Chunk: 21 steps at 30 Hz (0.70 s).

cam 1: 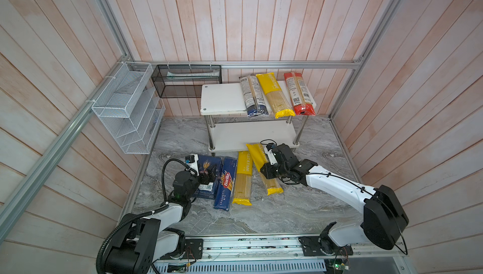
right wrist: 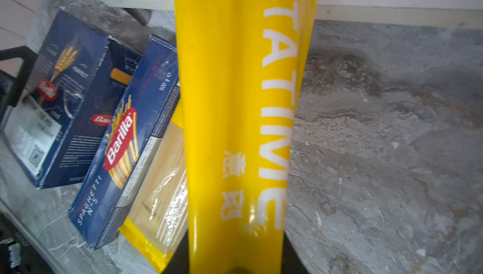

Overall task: Arrange pasta packages on shelves
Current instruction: Pick up the pasta bag from the center of the table.

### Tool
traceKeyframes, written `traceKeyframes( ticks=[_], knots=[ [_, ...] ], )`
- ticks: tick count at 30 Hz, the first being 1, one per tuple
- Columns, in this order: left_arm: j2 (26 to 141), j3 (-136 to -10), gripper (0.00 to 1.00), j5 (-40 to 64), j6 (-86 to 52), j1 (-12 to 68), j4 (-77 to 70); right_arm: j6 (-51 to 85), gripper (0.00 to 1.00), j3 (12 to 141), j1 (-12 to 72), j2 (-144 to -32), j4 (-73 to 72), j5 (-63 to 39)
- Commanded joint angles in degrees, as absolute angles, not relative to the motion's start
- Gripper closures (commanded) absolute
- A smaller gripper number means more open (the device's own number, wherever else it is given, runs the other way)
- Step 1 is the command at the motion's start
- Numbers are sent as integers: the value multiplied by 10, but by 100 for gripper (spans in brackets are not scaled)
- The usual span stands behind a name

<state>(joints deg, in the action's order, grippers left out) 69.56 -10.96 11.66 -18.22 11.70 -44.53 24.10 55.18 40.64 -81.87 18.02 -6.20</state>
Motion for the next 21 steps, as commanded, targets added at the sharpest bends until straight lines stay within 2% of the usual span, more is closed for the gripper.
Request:
traceKeyframes(
  ticks=[1,13,21],
  knots=[
    [694,-106,0,116,-178,120,-453,219,100,611,437,-824,122,-100],
    [695,-106,0,117,-177,120,-451,178,100,697,499,-846,111,-117],
    [695,-106,0,115,-177,120,-452,162,100,744,506,-842,91,-129]
  ],
)
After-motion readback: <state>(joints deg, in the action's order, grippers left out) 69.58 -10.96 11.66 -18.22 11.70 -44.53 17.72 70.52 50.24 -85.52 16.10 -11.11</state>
